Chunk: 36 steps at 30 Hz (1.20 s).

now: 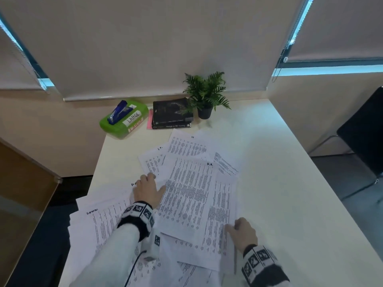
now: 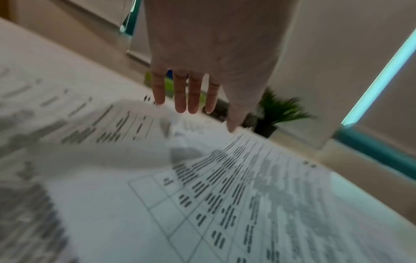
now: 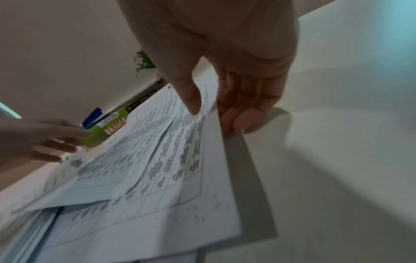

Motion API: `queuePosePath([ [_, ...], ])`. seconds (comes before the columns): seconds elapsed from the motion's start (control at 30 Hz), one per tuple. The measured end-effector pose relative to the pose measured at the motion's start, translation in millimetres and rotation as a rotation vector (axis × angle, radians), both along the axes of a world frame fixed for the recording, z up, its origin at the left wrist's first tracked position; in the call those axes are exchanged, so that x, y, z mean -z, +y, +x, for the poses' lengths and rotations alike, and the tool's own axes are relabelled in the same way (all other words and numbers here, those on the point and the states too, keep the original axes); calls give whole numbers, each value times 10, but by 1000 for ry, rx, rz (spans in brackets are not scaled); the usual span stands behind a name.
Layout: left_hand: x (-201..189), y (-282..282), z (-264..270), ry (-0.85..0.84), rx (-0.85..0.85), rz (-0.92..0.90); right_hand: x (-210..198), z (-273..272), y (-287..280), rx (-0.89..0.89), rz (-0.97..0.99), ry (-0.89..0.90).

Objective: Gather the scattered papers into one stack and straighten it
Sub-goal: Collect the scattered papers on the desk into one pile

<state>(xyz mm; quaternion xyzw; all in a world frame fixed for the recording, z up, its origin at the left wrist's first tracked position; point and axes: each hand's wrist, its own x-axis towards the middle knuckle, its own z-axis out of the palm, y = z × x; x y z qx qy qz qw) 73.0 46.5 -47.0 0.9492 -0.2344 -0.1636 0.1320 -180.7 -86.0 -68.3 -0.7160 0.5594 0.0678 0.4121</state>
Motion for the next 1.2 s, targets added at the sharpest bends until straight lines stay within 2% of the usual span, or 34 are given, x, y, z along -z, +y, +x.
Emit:
queuePosePath([
  [0.07, 167, -109, 108, 153, -43, -33, 18, 41, -48, 22, 10, -50],
  [0.27, 320, -333, 161, 269, -241, -146, 36, 192, -193, 171, 177, -272],
  [0.37, 243, -355, 53, 208, -184, -250, 13, 354, -280, 238, 245, -314],
  [0.5, 113, -211, -244, 491, -95, -400, 20, 478, -435, 276, 227, -270],
  [0.6, 139, -90, -519, 622, 25, -318, 39, 462, -487, 211, 205, -221],
  [0.67, 162, -87, -649, 561, 62, -302, 54, 368, -520, 181, 211, -208],
  [0.77, 159, -141, -621, 232, -38, -313, 15, 66, -692, 208, 185, -208],
  [0.83, 229, -155, -511, 84, -68, -264, -18, -212, -857, 238, 176, -212],
  [1.03, 368, -219, -428, 3, -47, 73, -42, -765, -1192, 364, 280, -166],
  [1.1, 367, -271, -437, 39, -75, 102, -72, -849, -1247, 391, 288, -189],
  [1.2, 352, -345, -416, 185, -181, 24, -212, -879, -1258, 397, 320, -253],
])
